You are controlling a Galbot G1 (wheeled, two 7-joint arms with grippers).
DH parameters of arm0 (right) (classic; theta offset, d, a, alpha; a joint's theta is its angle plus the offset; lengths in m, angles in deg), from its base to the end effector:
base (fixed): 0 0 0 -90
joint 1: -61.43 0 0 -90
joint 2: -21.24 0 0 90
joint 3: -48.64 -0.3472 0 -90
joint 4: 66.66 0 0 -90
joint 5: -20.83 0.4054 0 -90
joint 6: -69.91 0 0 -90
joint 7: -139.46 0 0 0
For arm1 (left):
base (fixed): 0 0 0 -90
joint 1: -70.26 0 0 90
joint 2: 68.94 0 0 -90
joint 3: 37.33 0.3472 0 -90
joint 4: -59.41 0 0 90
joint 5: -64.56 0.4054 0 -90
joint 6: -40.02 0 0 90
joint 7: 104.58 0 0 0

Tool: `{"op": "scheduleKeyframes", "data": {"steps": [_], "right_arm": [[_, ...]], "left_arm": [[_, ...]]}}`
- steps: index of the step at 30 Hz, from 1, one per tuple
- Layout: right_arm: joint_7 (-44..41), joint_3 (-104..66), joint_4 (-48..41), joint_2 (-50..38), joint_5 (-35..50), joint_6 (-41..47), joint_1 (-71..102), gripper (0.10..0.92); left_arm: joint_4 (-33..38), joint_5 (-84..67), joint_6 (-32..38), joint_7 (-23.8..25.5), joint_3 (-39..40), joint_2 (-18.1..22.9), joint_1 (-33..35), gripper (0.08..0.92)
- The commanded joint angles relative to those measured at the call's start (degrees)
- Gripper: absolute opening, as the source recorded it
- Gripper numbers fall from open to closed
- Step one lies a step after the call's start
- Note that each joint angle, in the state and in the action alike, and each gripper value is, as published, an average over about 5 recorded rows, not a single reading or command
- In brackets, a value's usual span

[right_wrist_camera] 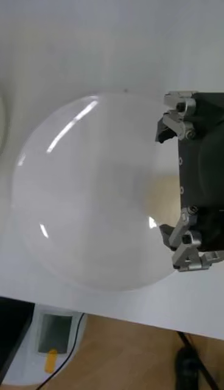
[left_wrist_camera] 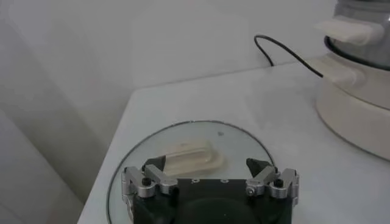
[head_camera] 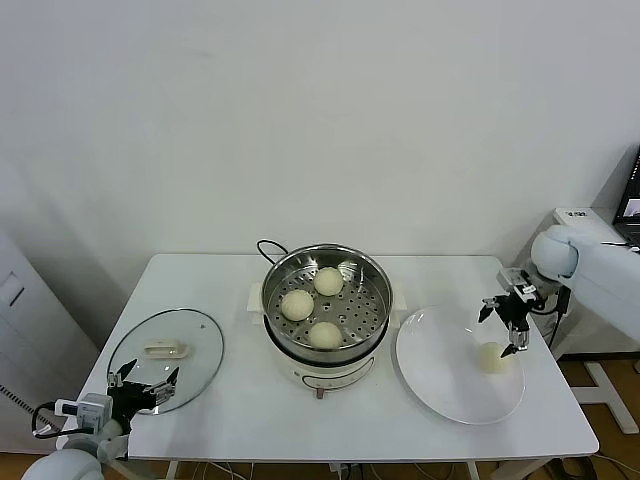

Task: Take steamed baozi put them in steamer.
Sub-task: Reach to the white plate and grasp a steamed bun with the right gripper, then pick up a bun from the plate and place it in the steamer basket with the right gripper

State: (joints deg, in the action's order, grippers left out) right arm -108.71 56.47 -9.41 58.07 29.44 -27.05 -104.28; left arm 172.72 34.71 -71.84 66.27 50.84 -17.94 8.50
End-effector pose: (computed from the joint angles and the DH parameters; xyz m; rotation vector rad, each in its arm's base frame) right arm 0.5796 -0.2510 -0.1956 1.4104 -1.2458 1.2682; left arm 0.2627 0.1268 -0.2974 -0.0787 -2.6275 -0.2606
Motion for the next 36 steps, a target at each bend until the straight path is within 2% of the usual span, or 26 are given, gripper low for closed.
{"op": "scheduleKeyframes", "data": {"steps": [1, 15, 25, 30, 36], "right_arm": [[1.8, -6.5, -2.5, -0.4, -3.7, 0.8, 8.2, 0.823], [3.0, -9.8, -4.2, 1.0, -7.1, 0.6, 10.9, 0.802], [3.3, -11.6, -2.9, 0.4, -7.6, 0.6, 11.4, 0.515], [2.5, -5.8, 0.5, -1.4, -2.2, 2.2, 6.0, 0.419], [1.0, 11.4, 7.4, -2.2, 12.7, 7.4, -13.9, 0.409]], "left_arm": [[0.1, 0.0, -0.1, 0.0, 0.1, -0.1, -0.1, 0.823], [-0.1, 0.1, -0.1, 0.0, 0.3, 0.2, -0.2, 0.823], [0.0, 0.1, -0.3, 0.0, 0.5, 0.2, -0.5, 0.823], [0.0, 0.1, -0.4, -0.1, 0.5, 0.2, -0.4, 0.823], [0.2, 0.2, -0.4, -0.2, 0.3, 0.2, -0.3, 0.823]]}}
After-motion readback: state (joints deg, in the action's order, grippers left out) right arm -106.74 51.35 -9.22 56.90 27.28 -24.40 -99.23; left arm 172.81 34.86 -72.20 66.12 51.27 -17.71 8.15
